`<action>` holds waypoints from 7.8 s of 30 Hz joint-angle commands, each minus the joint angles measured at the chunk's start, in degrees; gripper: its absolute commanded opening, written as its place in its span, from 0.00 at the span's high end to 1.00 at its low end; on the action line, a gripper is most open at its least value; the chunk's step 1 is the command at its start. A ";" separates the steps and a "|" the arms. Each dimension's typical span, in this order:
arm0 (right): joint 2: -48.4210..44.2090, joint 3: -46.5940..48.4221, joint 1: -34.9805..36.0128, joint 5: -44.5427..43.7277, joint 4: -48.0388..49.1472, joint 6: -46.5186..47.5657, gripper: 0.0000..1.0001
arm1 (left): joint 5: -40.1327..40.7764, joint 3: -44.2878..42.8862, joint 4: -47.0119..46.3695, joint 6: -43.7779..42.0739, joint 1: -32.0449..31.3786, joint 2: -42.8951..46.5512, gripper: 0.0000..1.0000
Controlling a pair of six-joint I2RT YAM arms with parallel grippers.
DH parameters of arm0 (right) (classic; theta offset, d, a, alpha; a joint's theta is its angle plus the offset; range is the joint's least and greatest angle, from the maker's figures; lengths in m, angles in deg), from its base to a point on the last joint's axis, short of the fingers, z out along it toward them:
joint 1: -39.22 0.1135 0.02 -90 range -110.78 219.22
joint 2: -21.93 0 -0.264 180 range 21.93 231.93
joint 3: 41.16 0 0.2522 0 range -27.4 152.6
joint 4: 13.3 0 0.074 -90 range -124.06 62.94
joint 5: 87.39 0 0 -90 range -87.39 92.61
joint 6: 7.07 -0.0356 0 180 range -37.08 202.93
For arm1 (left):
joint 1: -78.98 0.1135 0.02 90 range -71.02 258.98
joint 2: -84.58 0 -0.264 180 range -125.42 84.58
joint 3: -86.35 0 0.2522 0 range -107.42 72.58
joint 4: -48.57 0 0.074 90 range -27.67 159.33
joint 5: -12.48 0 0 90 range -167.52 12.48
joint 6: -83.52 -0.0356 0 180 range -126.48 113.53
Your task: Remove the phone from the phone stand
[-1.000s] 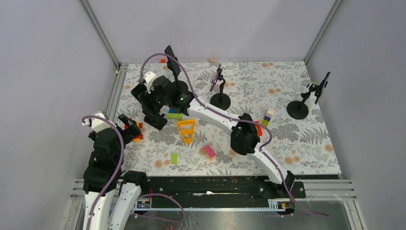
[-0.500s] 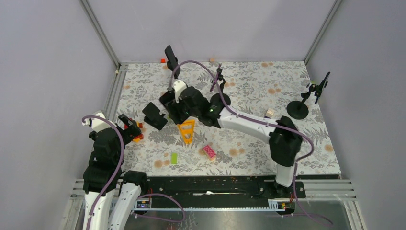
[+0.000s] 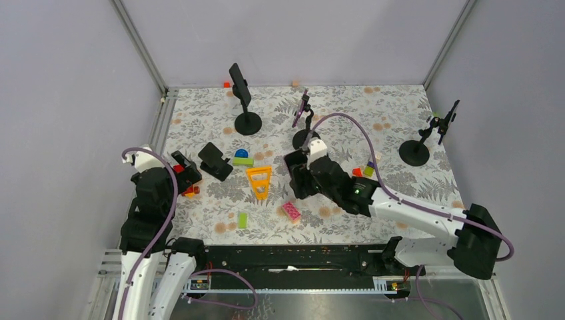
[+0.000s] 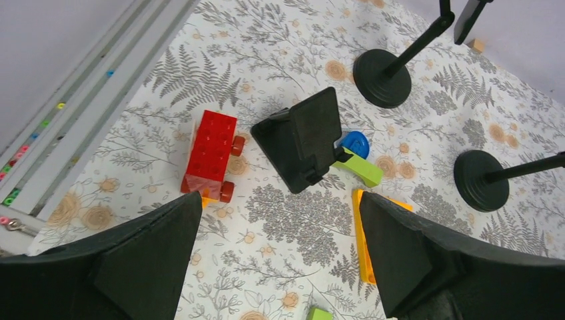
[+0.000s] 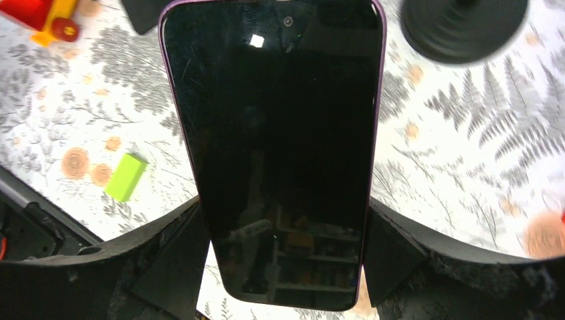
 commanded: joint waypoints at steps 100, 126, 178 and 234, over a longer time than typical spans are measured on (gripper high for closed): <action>25.02 35.73 -37.66 44.04 -10.65 31.74 0.05 | -29.75 4.51 -15.99 -8.26 -3.82 -12.93 0.01; 32.40 41.99 -39.90 46.92 -8.03 41.18 0.13 | -27.15 4.33 -15.31 -8.39 -3.96 -13.50 0.02; 31.50 38.38 -40.04 69.31 1.80 26.89 1.00 | -27.26 3.98 -15.10 -8.58 -3.96 -14.80 0.04; -17.21 -6.32 -32.05 33.35 1.63 -12.42 0.24 | -43.64 -3.79 -44.09 -25.90 -15.82 -26.18 0.02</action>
